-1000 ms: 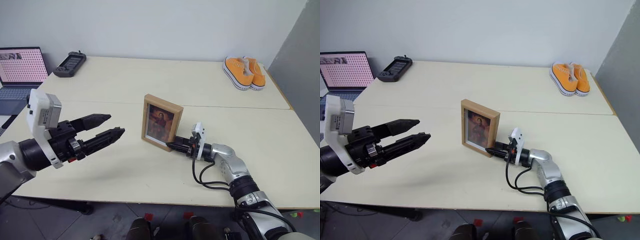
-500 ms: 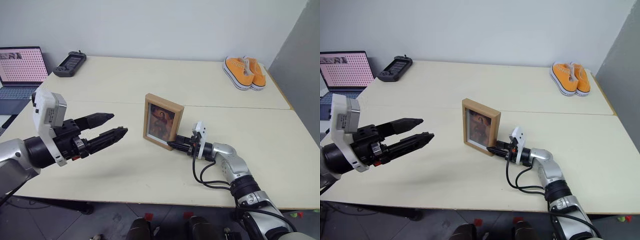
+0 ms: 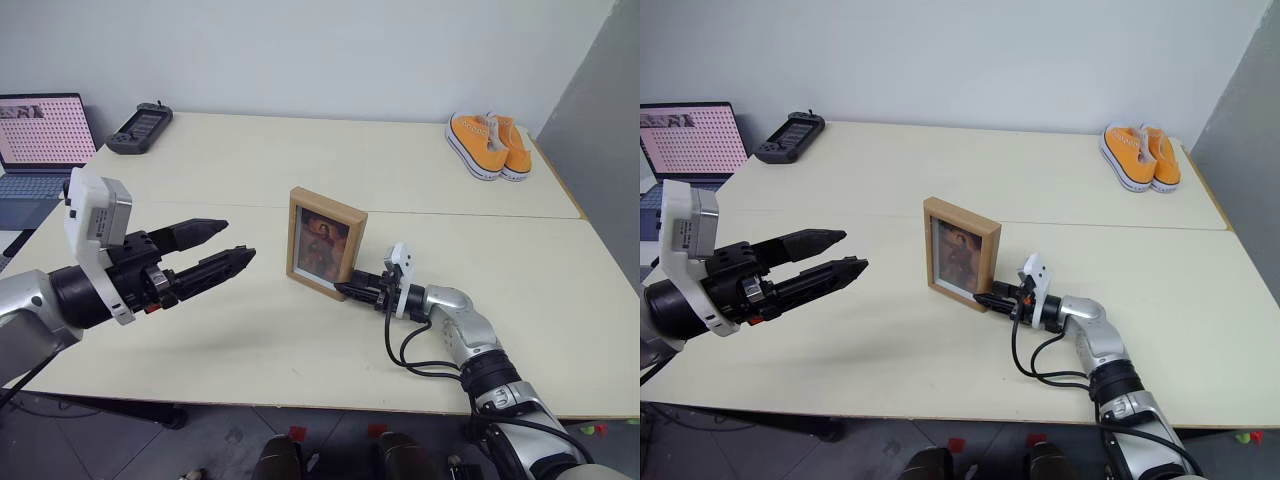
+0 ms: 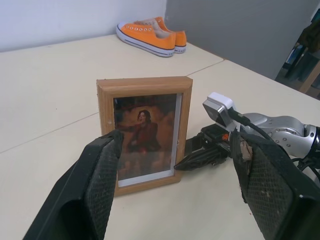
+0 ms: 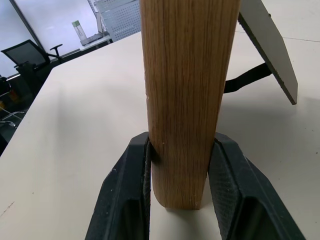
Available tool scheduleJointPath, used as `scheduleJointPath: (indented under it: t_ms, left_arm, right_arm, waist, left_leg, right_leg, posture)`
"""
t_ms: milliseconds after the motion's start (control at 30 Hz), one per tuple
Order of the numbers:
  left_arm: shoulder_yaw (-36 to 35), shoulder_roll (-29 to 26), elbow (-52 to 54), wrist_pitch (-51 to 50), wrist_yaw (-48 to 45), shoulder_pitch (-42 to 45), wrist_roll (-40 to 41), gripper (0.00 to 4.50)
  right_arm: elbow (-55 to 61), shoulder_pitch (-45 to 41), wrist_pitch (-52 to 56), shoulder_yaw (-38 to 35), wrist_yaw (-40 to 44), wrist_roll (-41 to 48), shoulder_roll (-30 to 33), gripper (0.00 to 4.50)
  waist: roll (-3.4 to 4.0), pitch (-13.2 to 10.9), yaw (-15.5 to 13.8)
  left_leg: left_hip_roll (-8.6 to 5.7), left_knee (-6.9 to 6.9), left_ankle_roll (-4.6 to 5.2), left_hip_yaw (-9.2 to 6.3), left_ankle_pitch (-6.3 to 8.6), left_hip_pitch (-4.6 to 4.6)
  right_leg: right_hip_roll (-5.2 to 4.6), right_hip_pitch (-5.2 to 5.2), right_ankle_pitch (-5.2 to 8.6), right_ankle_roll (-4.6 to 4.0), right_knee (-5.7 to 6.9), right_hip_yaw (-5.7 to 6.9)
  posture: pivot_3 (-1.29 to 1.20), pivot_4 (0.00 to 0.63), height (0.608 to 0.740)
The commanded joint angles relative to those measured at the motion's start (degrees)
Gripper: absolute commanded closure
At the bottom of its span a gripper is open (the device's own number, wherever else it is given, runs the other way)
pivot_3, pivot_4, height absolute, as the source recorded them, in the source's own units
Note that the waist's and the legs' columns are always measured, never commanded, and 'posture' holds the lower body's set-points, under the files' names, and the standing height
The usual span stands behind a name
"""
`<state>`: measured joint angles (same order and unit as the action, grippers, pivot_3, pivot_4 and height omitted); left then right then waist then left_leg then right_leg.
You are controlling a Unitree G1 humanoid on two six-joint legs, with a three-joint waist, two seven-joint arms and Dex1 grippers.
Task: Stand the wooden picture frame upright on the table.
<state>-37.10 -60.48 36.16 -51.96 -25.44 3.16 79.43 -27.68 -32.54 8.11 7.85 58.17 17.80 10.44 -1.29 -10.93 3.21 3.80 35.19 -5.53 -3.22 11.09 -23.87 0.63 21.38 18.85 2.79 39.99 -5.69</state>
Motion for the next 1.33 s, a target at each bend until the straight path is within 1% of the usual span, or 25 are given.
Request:
scheduleJointPath:
  t_ms: [33,67,133,200,233,367,433,500,700,833,967,1067,1167,1333]
  left_arm:
    - [0.00,-0.26,0.10,1.21,0.45,1.36,0.13,0.88]
    - [0.16,-0.31,0.02,1.24,0.55,1.56,0.16,0.88]
    - [0.40,-0.34,-0.08,1.21,0.98,2.06,0.48,0.88]
    - [0.50,-0.39,-0.10,0.98,1.13,2.24,0.58,0.88]
    - [0.51,-0.41,-0.10,0.83,1.18,2.22,0.61,0.88]
    - [0.33,-0.51,0.21,0.47,1.63,2.02,1.03,0.88]
    - [0.03,-0.53,0.55,0.29,1.79,1.59,1.29,0.88]
    - [-0.43,-0.68,0.75,-0.10,1.44,0.80,1.18,0.88]
    - [-0.09,-0.24,0.72,0.34,1.37,-0.33,0.47,0.88]
    - [2.58,1.32,1.55,2.13,0.17,-0.41,-3.17,0.88]
    - [5.13,2.16,0.42,3.76,-2.46,0.70,-6.97,0.88]
    - [7.09,2.41,-0.96,4.43,-3.49,2.09,-9.35,0.88]
    - [9.38,2.64,-2.26,4.98,-4.93,3.70,-11.89,0.88]
    - [11.95,2.74,-3.47,5.01,-5.86,5.24,-15.16,0.88]
  right_arm:
    - [0.23,-0.28,0.65,-1.31,-1.13,-0.42,0.85,2.13]
    - [0.22,-0.30,0.59,-1.27,-1.22,-0.54,0.85,1.95]
    - [0.36,-0.28,0.55,-1.25,-1.37,-0.74,0.93,1.43]
    - [0.40,-0.28,0.09,-0.94,-1.62,-1.37,1.08,0.77]
    - [0.51,-0.23,0.00,-0.78,-1.63,-1.53,1.11,0.56]
    - [3.00,0.80,0.20,-0.22,-1.78,-2.32,2.20,0.56]
    - [6.14,1.81,1.57,-0.16,-1.37,-2.34,3.81,0.56]
    - [10.01,3.00,2.48,0.04,-0.83,-3.00,6.43,0.56]
    - [20.86,6.75,1.26,0.03,1.84,-5.44,17.07,0.56]
    - [30.99,6.94,6.19,-3.75,2.79,-2.87,24.48,0.56]
    - [36.88,5.62,7.88,-5.23,1.87,-3.42,29.00,0.56]
    - [39.95,4.73,9.75,-6.24,1.14,-2.73,30.98,0.56]
    - [42.94,5.01,12.07,-7.35,0.02,-0.97,31.31,0.56]
    - [44.98,6.93,13.50,-7.70,-0.88,-0.43,31.73,0.56]
  waist:
    - [0.00,0.00,-0.01]
    - [0.00,0.00,0.01]
    - [0.00,0.00,0.07]
    - [0.00,0.00,0.08]
    - [0.00,0.00,0.09]
    - [0.00,0.00,0.09]
    - [0.00,0.00,0.06]
    - [0.01,-0.01,-0.03]
    - [0.00,-0.01,-0.08]
    - [0.03,-0.03,-0.11]
    - [0.00,-0.02,0.00]
    - [0.01,-0.03,-0.10]
    - [0.00,-0.03,-0.12]
    - [0.00,-0.03,-0.12]
  left_leg:
    - [0.00,0.00,0.00,0.00,0.00,-0.02]
    - [-0.01,0.00,0.00,0.01,0.00,-0.02]
    - [0.00,-0.04,0.00,0.03,0.00,-0.02]
    - [0.00,-0.08,0.00,0.03,0.00,-0.01]
    - [0.01,-0.12,0.00,0.03,0.00,-0.01]
    - [0.01,-0.14,0.00,0.03,0.00,-0.02]
    - [0.00,-0.14,0.00,0.03,0.00,-0.02]
    - [0.00,-0.13,0.00,0.03,0.00,-0.02]
    - [-0.01,-0.14,0.00,0.04,0.00,-0.03]
    - [-0.02,-0.14,0.00,0.09,0.00,-0.02]
    - [0.00,-0.14,0.00,0.10,0.00,0.00]
    - [-0.01,-0.14,0.00,0.10,0.00,-0.01]
    - [-0.02,-0.14,0.00,0.10,0.00,-0.02]
    - [-0.02,-0.14,0.00,0.10,0.00,-0.04]
  right_leg:
    - [0.00,0.01,0.00,0.00,0.00,0.00]
    - [-0.01,0.02,0.00,-0.01,-0.01,-0.01]
    - [0.00,0.04,0.00,-0.01,-0.02,-0.02]
    - [0.00,0.04,0.00,-0.01,-0.01,-0.02]
    - [0.00,0.06,-0.01,-0.03,-0.02,-0.01]
    - [0.00,0.06,-0.01,-0.03,-0.03,-0.01]
    - [0.00,0.06,-0.01,-0.03,-0.03,-0.02]
    - [-0.01,0.05,0.00,-0.02,-0.03,-0.01]
    - [-0.02,0.06,0.02,0.02,-0.06,-0.01]
    - [-0.03,0.06,0.05,0.08,-0.06,-0.08]
    - [-0.01,0.06,0.05,0.07,-0.06,-0.09]
    - [-0.01,0.07,0.05,0.06,-0.07,-0.09]
    - [-0.02,0.05,0.04,0.06,-0.10,-0.09]
    - [-0.03,0.06,0.04,0.04,-0.11,-0.08]
  posture:
    - [0.00,0.150,0.740]
    - [0.00,0.150,0.740]
    - [0.00,0.150,0.740]
    - [0.00,0.150,0.740]
    - [0.00,0.150,0.740]
    - [0.00,0.150,0.740]
    - [0.00,0.150,0.740]
    - [0.00,0.150,0.740]
    - [0.00,0.150,0.740]
    - [0.00,0.150,0.740]
    - [0.00,0.150,0.740]
    - [0.00,0.150,0.740]
    - [0.00,0.150,0.740]
    - [0.00,0.150,0.740]
